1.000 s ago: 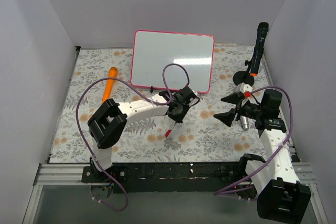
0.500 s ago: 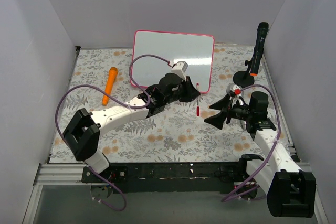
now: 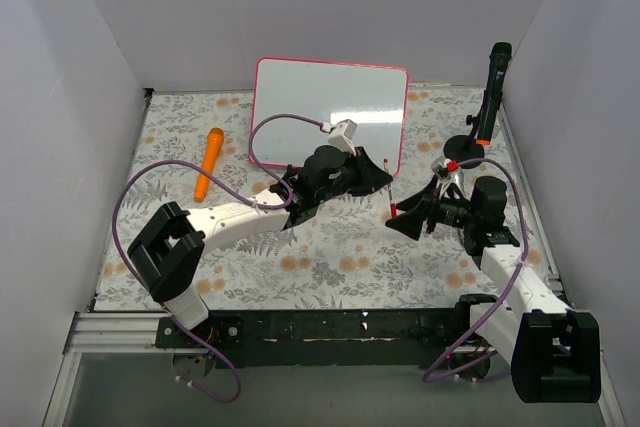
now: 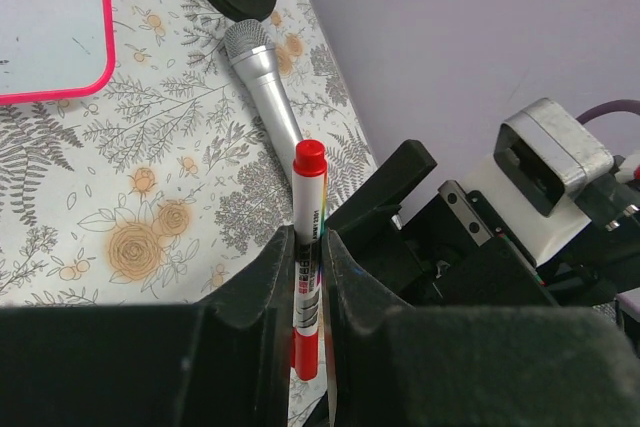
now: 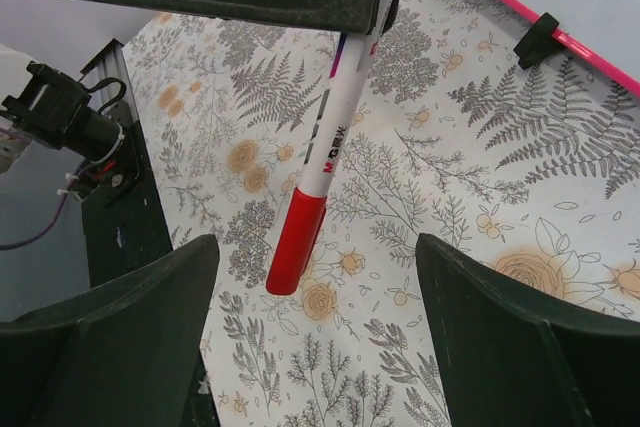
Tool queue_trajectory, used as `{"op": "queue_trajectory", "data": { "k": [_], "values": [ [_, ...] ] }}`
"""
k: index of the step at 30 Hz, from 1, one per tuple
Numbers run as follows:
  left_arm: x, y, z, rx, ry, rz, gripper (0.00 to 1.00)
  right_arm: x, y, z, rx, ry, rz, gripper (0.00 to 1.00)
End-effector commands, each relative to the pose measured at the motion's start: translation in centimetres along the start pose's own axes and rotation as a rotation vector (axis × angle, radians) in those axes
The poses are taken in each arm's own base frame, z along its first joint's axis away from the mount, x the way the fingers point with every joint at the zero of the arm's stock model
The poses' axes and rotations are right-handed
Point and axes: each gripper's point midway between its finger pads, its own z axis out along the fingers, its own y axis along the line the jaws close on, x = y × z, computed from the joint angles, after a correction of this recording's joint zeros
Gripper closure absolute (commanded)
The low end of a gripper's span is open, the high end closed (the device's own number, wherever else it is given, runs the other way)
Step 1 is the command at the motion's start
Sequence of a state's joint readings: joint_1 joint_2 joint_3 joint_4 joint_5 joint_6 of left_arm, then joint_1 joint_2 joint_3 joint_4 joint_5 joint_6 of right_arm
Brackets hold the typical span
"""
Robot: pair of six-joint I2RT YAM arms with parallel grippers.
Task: Write a sentence on the whiteboard
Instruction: Pass from the left arm to the right
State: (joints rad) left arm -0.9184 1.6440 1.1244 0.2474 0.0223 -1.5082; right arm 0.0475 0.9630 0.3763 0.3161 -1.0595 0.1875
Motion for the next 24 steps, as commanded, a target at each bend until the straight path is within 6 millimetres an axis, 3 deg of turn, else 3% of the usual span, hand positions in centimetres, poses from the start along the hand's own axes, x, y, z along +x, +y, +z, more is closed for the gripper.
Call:
{"op": "queue_trajectory", "data": {
  "k": [1, 7, 10, 11, 16, 18, 19, 20, 21, 22, 24],
  "values": [
    [-0.5, -1.4, 0.0, 0.049, -0.031, -0.021, 1.0, -0.6, 0.0, 0.5, 0.0, -0.017, -0.008, 0.15],
    [0.1, -1.1, 0.3, 0.044, -0.015, -0.025, 1.0, -0.8, 0.2, 0.6, -0.006, -0.018, -0.018, 0.38],
    [0.1, -1.2, 0.3, 0.048, -0.015, -0.025, 1.0, -0.7, 0.1, 0.6, -0.001, -0.018, -0.014, 0.72],
    [0.1, -1.3, 0.3, 0.05, -0.014, -0.025, 1.0, -0.7, 0.1, 0.6, 0.0, -0.017, -0.011, 0.98],
    [-0.8, -2.5, -0.8, 0.093, -0.033, 0.005, 1.0, -1.1, 0.3, 0.5, -0.016, -0.006, -0.065, 0.99],
    [-1.2, -2.8, -1.9, 0.116, -0.033, 0.042, 0.74, -0.7, 0.5, 0.4, -0.042, 0.016, -0.135, 0.99],
    [-2.1, -2.2, -2.5, 0.111, -0.045, 0.05, 0.39, -1.3, 0.7, 0.3, -0.046, 0.022, -0.169, 0.99],
    [-3.5, -3.2, -4.2, 0.14, -0.069, 0.06, 0.22, -1.3, 0.6, 0.2, -0.048, 0.029, -0.223, 0.99],
    [-2.9, -2.8, -5.2, 0.163, -0.028, 0.077, 0.02, -0.6, 0.8, -0.1, -0.049, 0.058, -0.217, 0.99],
    [-4.9, -1.7, -6.4, 0.16, -0.049, 0.077, 0.02, -1.3, 0.7, -0.2, -0.051, 0.058, -0.331, 0.99],
    [-5.5, -2.1, -9.8, 0.218, 0.008, 0.091, 0.02, -0.7, 1.0, -0.5, -0.048, 0.089, -0.362, 0.99]
  ]
}}
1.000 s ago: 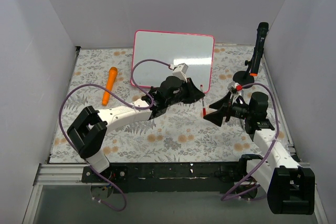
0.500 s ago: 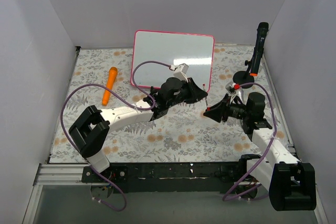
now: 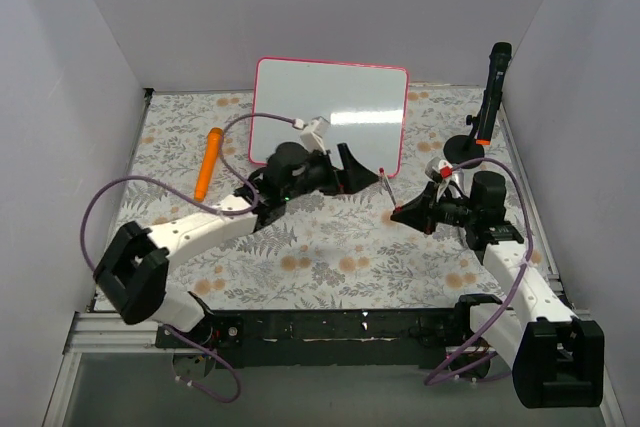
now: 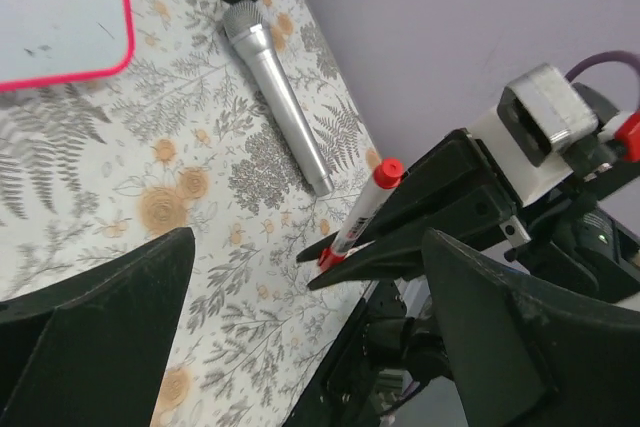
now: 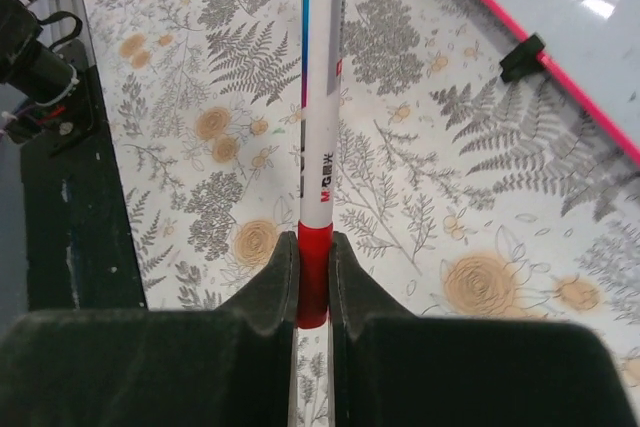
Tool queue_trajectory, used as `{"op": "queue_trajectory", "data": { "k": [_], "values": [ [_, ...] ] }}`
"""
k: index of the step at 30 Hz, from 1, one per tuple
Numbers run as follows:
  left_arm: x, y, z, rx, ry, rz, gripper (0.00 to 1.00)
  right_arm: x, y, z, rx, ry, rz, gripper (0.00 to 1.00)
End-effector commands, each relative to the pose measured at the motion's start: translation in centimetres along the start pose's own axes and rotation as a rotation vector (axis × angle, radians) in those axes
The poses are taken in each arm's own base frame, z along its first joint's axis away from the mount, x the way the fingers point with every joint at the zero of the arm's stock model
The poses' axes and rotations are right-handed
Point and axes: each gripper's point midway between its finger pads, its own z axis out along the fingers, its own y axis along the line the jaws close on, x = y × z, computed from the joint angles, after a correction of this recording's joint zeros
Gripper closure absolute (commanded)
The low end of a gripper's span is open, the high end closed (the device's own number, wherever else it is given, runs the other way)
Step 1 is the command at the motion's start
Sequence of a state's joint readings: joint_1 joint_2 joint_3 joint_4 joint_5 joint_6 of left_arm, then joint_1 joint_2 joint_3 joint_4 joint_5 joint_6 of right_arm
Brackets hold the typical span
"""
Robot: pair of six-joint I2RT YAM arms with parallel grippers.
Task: Write a sentence on the whiteboard
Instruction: Pass from the left arm to the right, then pass from the right arm to the left
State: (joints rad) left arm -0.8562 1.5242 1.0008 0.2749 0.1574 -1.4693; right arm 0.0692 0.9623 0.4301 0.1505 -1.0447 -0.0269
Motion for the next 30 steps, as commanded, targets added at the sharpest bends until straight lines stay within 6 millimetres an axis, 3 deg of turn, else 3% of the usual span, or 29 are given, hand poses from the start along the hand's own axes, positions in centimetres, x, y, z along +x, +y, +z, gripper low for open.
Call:
{"op": "queue_trajectory", "data": {
  "k": [1, 2, 4, 5, 10, 15, 16, 17, 18, 22, 26, 30],
  "values": [
    [-6.0, -1.6, -7.6, 0.13, -0.029, 0.089, 0.02, -1.3, 1.0, -0.7, -0.041, 0.038, -0.336, 0.99],
    [-5.2, -0.7, -8.6, 0.102, 0.029, 0.089, 0.02, -1.5, 1.0, -0.8, -0.04, 0.048, -0.369, 0.99],
    [-5.8, -0.6, -11.0, 0.106, 0.073, 0.146, 0.02, -0.4, 1.6, -1.0, -0.057, 0.094, -0.406, 0.99],
    [-4.6, -0.1, -11.8, 0.085, 0.139, 0.128, 0.02, -0.4, 1.6, -0.9, -0.073, 0.106, -0.497, 0.99],
    [-0.9, -2.8, -13.7, 0.28, 0.352, 0.069, 0.02, 2.1, 3.8, -0.9, -0.197, 0.172, -0.584, 0.99],
    [1.0, -3.5, -11.7, 0.279, 0.404, 0.082, 0.02, 2.6, 4.4, -0.8, -0.235, 0.174, -0.588, 0.99],
    [2.4, -3.7, -10.7, 0.276, 0.441, 0.083, 0.02, 2.6, 4.4, -0.8, -0.237, 0.175, -0.585, 0.99],
    [2.5, -3.1, -9.5, 0.21, 0.416, 0.09, 0.03, 2.7, 4.5, -0.8, -0.243, 0.175, -0.582, 0.99],
    [3.1, -4.5, -8.8, 0.221, 0.423, 0.131, 0.03, 2.7, 4.6, -0.7, -0.247, 0.175, -0.581, 0.99],
    [4.6, -4.1, -6.0, 0.14, 0.443, 0.162, 0.13, 2.9, 4.4, -0.7, -0.241, 0.181, -0.586, 0.99],
    [5.9, -2.9, -4.7, 0.071, 0.48, 0.176, 0.33, 2.8, 4.3, -0.7, -0.233, 0.184, -0.582, 0.99],
    [7.6, -2.2, -3.9, 0.006, 0.521, 0.219, 0.36, 2.9, 4.2, -0.6, -0.231, 0.187, -0.575, 0.99]
  ]
}}
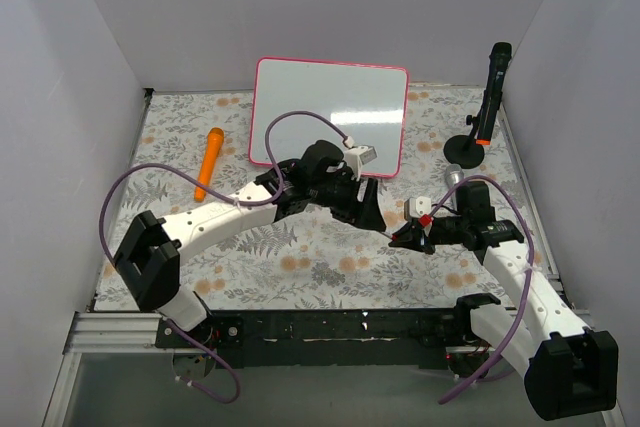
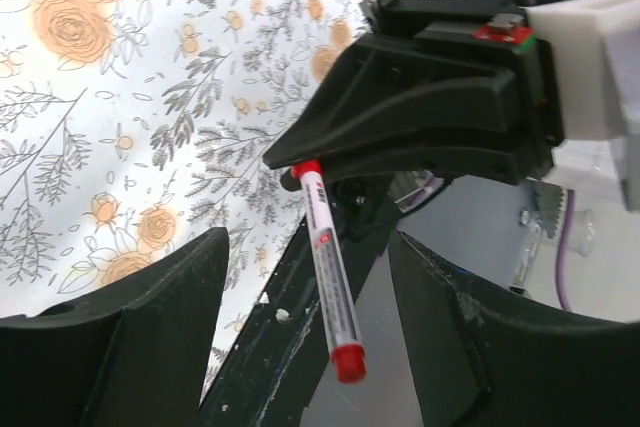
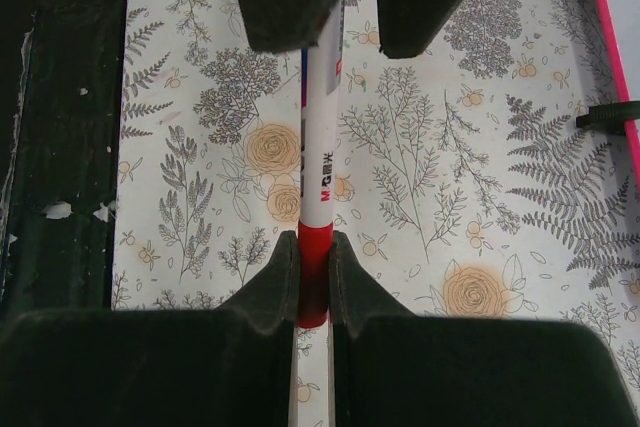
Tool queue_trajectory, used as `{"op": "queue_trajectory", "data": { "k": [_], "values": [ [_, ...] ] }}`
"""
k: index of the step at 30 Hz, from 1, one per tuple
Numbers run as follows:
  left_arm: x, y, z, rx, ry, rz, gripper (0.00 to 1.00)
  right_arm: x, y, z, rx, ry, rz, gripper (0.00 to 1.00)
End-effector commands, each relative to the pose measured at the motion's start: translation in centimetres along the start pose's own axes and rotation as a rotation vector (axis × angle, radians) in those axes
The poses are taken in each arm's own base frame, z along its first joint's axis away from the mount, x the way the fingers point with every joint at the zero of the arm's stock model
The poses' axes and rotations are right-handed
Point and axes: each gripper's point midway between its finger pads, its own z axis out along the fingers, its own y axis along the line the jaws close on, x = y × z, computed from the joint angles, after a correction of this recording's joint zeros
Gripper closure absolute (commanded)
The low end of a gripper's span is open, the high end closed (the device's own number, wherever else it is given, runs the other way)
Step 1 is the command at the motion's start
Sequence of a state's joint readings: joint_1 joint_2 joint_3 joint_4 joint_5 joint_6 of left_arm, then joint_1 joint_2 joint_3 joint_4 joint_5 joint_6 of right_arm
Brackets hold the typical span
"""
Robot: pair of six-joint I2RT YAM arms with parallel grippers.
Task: Write a sentence on the whiteboard
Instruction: Pass from the right arm to the left
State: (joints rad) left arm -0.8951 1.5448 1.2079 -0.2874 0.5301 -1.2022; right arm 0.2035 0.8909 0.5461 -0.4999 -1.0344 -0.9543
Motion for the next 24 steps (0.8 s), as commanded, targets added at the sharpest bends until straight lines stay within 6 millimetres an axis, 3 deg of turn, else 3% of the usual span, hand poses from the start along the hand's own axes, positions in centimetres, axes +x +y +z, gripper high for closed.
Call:
{"op": "queue_trajectory", "data": {
  "k": [1, 6, 17, 24],
  "values": [
    [-0.8, 0.3, 0.5, -0.104, -0.014, 0.056, 0.37, -1.1, -0.4, -0.1, -0.004, -0.018, -0.031, 0.99],
    [-0.2, 0.3, 1.3, -0.136, 0.009, 0.077, 0.4, -1.1, -0.4, 0.0, -0.006, -0.015, -0.024, 0.99],
    [0.1, -0.3, 1.6, -0.121, 0.034, 0.091, 0.68, -0.9, -0.5, 0.0, -0.004, -0.011, -0.02, 0.99],
    [-0.2, -0.7, 1.5, -0.106, 0.012, 0.084, 0.71, -0.9, -0.5, 0.0, -0.005, -0.011, -0.014, 0.99]
  ]
}}
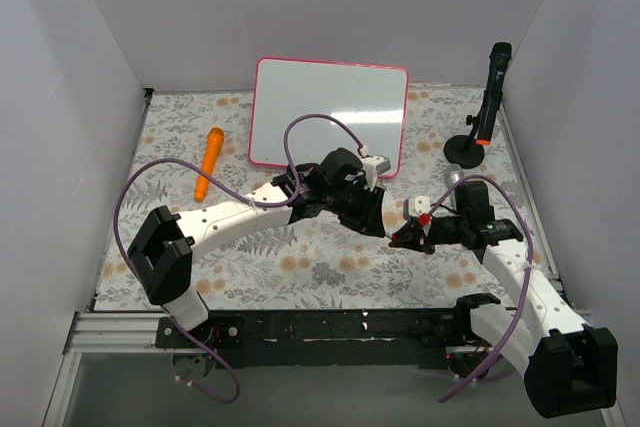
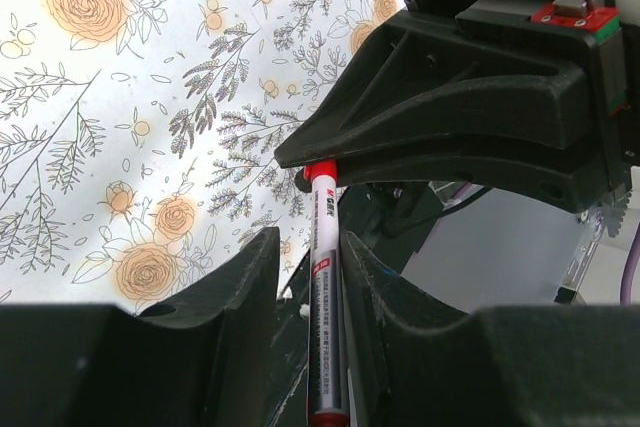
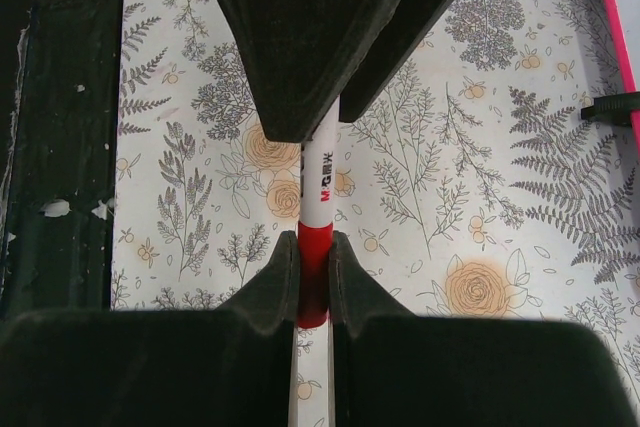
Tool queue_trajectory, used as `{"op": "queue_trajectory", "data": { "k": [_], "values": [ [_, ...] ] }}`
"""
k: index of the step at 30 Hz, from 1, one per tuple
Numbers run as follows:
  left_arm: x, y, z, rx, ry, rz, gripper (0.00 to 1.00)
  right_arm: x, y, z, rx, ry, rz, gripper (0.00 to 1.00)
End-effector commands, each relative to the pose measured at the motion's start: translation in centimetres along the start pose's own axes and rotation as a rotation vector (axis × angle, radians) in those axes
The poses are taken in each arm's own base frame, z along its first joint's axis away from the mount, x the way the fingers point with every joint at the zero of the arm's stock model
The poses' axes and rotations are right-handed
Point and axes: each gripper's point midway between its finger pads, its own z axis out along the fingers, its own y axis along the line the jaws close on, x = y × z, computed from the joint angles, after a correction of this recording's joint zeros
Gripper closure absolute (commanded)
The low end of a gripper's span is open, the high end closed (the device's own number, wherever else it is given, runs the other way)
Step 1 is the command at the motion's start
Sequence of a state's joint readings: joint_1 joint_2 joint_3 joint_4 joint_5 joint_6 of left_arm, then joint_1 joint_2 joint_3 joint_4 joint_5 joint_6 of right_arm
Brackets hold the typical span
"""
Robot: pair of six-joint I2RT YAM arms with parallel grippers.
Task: Write a sentence on the whiteboard
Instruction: Pass from the right arm to the left
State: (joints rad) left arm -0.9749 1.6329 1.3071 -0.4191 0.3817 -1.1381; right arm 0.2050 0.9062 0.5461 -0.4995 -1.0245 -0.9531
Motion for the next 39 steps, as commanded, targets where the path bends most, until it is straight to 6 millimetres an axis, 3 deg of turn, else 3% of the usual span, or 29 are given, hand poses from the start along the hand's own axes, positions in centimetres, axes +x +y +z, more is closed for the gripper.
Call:
{"op": "queue_trajectory", "data": {
  "k": [1, 11, 26, 39],
  "values": [
    [-1.7, -1.5, -1.2, 0.03, -0.068, 0.028, 0.71, -1.3, -0.4, -0.1, -0.006, -0.023, -0.027, 0.99],
    [-2.6, -1.8, -2.1, 0.049, -0.182, 0.001, 0.72, -1.3, -0.6, 0.0, 0.0, -0.024, -0.001, 0.99],
    [-0.9, -2.3, -1.6, 0.097, -0.075, 0.051, 0.7, -1.3, -0.5, 0.0, -0.006, -0.026, 0.0, 0.99],
    [-1.3, -2.4, -0.8, 0.105, -0.051, 0.063, 0.75, -1.3, -0.4, 0.0, -0.012, -0.029, -0.001, 0.99]
  ]
}}
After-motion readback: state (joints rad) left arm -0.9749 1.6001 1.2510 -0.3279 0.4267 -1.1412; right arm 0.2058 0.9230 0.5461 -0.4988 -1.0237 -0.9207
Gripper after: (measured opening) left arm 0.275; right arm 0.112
